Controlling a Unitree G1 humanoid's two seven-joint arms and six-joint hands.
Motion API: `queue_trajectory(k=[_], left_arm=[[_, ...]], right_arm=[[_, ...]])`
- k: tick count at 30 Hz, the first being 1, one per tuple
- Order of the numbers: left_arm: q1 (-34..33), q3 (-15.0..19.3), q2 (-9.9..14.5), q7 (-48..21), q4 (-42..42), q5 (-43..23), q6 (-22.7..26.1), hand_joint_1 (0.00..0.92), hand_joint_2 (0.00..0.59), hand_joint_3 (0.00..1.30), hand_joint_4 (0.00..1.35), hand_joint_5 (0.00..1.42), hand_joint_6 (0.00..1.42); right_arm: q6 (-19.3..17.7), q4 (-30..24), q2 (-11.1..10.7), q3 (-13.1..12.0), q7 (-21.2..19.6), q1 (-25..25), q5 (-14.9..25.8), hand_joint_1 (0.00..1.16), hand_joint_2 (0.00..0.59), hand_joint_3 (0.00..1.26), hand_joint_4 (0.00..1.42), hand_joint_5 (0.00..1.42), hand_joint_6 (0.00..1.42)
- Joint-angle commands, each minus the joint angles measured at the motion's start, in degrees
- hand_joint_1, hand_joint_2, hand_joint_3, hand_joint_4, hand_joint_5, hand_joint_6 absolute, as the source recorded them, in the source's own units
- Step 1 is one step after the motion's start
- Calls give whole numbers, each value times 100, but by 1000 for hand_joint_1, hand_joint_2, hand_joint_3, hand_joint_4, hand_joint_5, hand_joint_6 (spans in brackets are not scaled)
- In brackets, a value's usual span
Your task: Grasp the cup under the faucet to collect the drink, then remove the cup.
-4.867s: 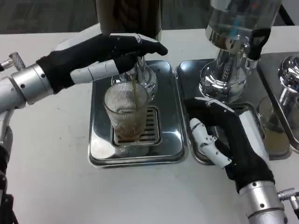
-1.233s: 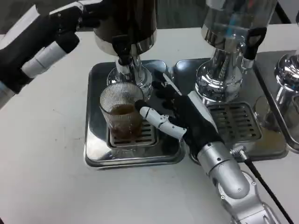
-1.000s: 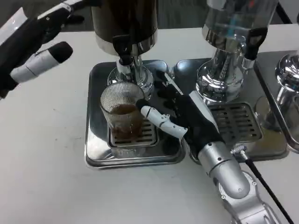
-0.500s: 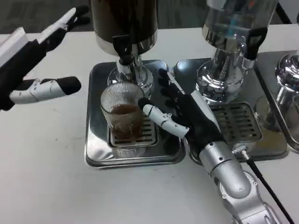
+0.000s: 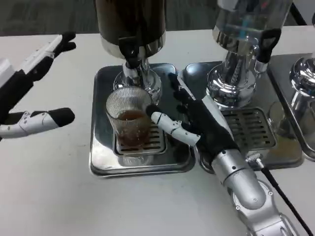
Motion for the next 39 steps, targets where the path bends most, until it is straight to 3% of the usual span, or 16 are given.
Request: queue_trajectory(k=[1,14,28,39], left_arm=[[309,100,140,131,-218,46,107,0,30,0,0,0,0],[757,-31,118,41,-356,-22,153,0,41,0,0,0,0],[1035,-368,196,-53,-5,145,119,0,56,0,0,0,0],[1201,-429,278,-30,59,214,143,0,63,0,0,0,0]], right_arm=[[-106,164,-34,58,-9,-126,-46,505,224,0,0,0,63],[-218,557,-62,160,1,-303,-114,514,213,0,0,0,22],[-243,748,-38,273,-244,-381,-427,515,213,0,0,0,0],[-384,1021,1,375,-359,-505,-473,482,218,0,0,0,0]])
